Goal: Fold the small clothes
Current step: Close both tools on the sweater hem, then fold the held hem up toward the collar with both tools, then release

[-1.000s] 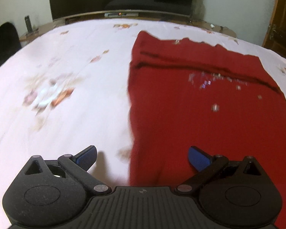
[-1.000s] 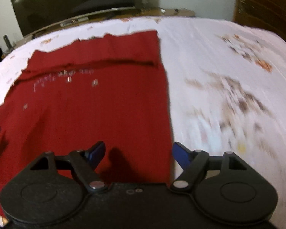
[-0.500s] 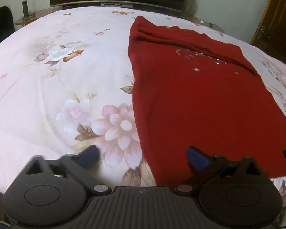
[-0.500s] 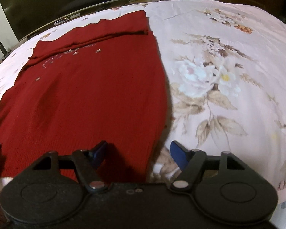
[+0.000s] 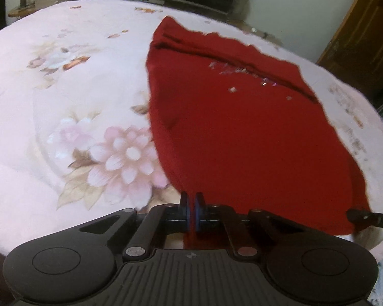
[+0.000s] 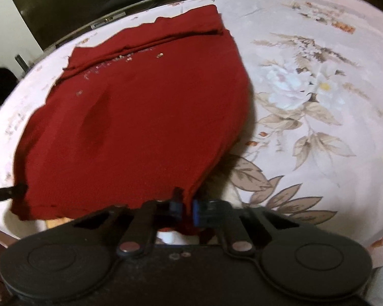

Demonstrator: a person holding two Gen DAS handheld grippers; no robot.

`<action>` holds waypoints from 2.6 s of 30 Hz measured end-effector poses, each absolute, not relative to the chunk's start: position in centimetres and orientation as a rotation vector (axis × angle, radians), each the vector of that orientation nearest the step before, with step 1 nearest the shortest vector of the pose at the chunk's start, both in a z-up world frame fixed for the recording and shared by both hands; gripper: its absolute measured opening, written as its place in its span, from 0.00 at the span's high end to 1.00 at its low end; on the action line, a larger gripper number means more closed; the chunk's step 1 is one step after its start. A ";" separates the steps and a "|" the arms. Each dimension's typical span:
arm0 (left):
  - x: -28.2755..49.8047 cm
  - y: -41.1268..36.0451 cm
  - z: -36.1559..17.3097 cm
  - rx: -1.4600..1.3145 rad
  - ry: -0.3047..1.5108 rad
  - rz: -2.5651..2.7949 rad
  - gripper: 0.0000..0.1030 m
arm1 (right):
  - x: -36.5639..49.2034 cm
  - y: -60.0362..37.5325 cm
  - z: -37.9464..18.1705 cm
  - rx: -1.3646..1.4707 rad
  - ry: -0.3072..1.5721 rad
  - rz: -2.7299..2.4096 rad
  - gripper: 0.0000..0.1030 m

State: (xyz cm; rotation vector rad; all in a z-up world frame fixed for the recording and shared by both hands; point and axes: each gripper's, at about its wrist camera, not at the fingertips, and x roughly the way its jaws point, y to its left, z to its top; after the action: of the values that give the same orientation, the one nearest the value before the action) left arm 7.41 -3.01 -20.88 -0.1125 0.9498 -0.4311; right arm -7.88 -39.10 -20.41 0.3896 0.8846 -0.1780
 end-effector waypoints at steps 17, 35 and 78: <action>21.9 -7.8 -16.6 -0.243 0.820 -0.374 0.97 | 2.4 -46.6 -15.3 0.507 0.689 -0.100 0.94; 26.6 -11.4 -16.8 -0.022 0.840 -0.277 0.51 | 12.7 -52.2 -17.7 0.396 0.782 -0.030 0.39; 29.1 -12.2 -18.1 0.128 0.841 -0.528 0.96 | 14.1 -49.4 -16.4 0.192 0.810 0.012 0.94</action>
State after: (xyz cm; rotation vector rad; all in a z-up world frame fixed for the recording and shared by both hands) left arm 29.06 -12.19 -18.10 0.1278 0.8409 -0.5283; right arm 14.11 -49.35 -16.37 0.1917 0.8095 0.0124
